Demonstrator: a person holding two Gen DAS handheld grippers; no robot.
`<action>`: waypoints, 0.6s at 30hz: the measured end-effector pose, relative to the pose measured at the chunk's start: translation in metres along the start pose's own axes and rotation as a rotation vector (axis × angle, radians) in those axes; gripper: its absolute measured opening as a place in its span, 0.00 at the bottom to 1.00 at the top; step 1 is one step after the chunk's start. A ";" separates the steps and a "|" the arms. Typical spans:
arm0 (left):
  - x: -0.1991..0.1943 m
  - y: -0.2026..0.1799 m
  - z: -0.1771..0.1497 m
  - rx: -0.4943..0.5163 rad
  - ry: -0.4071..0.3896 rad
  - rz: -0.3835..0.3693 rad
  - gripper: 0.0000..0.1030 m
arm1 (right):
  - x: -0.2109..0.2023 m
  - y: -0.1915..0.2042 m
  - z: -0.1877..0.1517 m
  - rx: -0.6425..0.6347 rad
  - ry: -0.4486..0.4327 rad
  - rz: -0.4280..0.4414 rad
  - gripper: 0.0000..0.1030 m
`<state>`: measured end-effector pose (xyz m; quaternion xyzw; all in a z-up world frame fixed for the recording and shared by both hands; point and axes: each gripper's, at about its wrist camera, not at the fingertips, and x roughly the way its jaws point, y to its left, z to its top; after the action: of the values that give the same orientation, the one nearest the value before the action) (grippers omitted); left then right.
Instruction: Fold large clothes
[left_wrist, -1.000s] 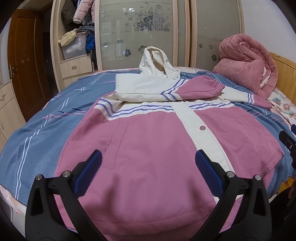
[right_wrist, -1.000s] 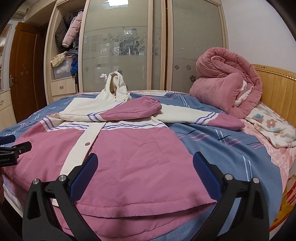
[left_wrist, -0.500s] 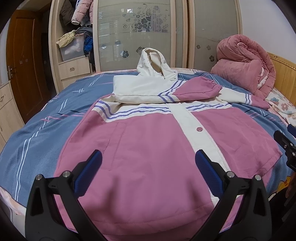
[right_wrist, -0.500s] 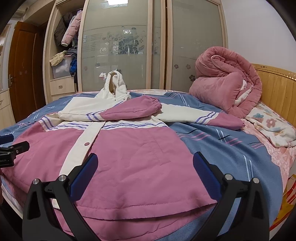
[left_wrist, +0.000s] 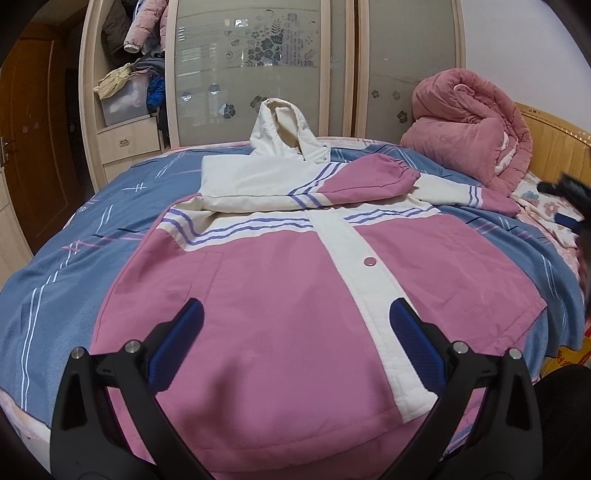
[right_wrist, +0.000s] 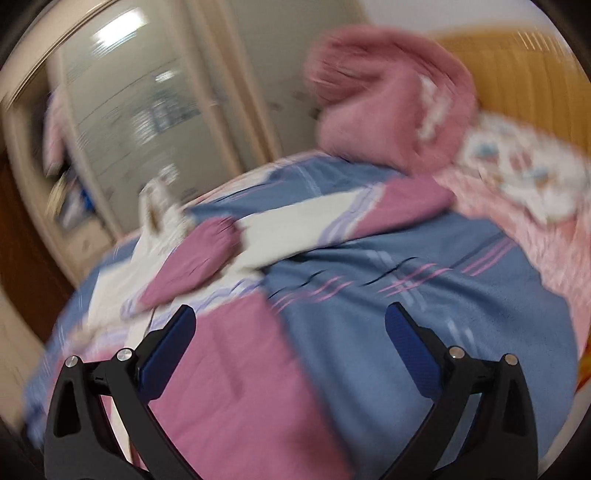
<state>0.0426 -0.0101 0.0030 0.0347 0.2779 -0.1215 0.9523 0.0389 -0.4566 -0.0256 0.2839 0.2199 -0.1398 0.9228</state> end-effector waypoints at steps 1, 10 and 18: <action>0.000 0.000 0.000 0.000 -0.001 -0.001 0.98 | 0.010 -0.023 0.017 0.097 0.001 0.000 0.99; 0.009 0.004 0.001 -0.016 0.021 -0.006 0.98 | 0.111 -0.154 0.076 0.507 0.052 -0.043 0.80; 0.028 0.000 0.000 -0.004 0.051 0.008 0.98 | 0.179 -0.191 0.094 0.625 0.048 -0.030 0.61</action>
<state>0.0656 -0.0162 -0.0118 0.0370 0.3020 -0.1161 0.9455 0.1516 -0.6879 -0.1309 0.5537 0.1922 -0.2073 0.7832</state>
